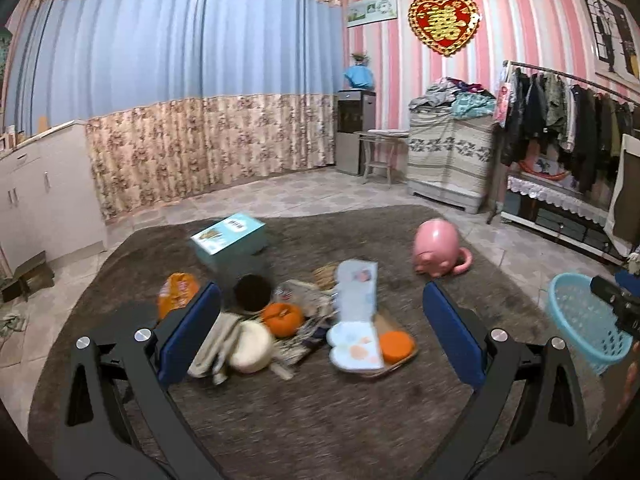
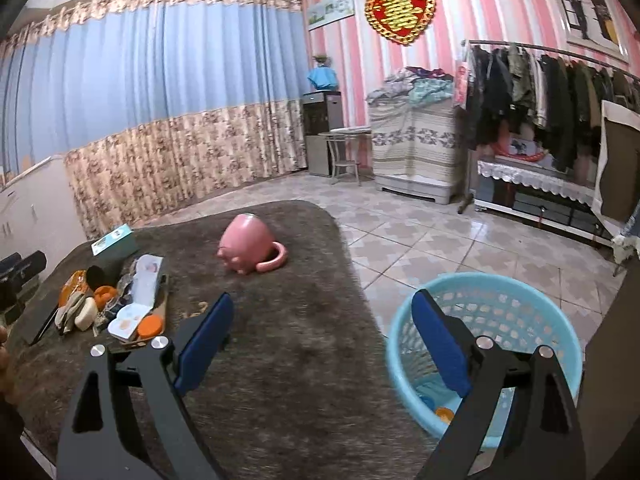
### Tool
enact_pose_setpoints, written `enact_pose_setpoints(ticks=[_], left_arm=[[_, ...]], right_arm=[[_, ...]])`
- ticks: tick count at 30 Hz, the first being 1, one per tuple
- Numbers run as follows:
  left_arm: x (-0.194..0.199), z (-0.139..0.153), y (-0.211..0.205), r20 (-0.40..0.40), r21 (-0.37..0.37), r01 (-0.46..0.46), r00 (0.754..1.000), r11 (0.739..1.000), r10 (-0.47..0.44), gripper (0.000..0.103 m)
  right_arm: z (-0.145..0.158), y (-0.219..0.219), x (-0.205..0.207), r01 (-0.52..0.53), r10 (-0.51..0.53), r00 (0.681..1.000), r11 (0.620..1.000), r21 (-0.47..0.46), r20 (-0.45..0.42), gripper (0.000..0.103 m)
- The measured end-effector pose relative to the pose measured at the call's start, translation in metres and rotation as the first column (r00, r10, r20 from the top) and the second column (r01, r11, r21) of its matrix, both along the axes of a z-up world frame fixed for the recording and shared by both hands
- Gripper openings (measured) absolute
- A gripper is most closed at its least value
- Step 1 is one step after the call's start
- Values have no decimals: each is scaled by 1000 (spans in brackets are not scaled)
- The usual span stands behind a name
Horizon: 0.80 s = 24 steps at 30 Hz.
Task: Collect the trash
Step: 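Move both tools back over the rug toward the remaining trash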
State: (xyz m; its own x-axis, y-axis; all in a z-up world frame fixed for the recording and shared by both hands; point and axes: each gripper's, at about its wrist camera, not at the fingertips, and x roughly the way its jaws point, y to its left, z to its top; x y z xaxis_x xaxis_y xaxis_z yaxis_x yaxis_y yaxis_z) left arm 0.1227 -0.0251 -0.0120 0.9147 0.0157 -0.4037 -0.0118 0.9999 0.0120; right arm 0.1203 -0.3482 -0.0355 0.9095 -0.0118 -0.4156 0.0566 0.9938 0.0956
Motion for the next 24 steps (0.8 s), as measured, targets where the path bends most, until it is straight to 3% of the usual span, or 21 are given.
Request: enact_pose_setpoints(ticks=[13,24], left_arm=[[8,-47,71,-91,-8,-115,989,993,114,97],[19,-70,109,-152,-35,-169,975,985,162,97]], right_arm=[[-25,52,35,-105,101,991,993,-45,-85,89],[-63,108,84,-238,212,951,966,-97,-223,88]])
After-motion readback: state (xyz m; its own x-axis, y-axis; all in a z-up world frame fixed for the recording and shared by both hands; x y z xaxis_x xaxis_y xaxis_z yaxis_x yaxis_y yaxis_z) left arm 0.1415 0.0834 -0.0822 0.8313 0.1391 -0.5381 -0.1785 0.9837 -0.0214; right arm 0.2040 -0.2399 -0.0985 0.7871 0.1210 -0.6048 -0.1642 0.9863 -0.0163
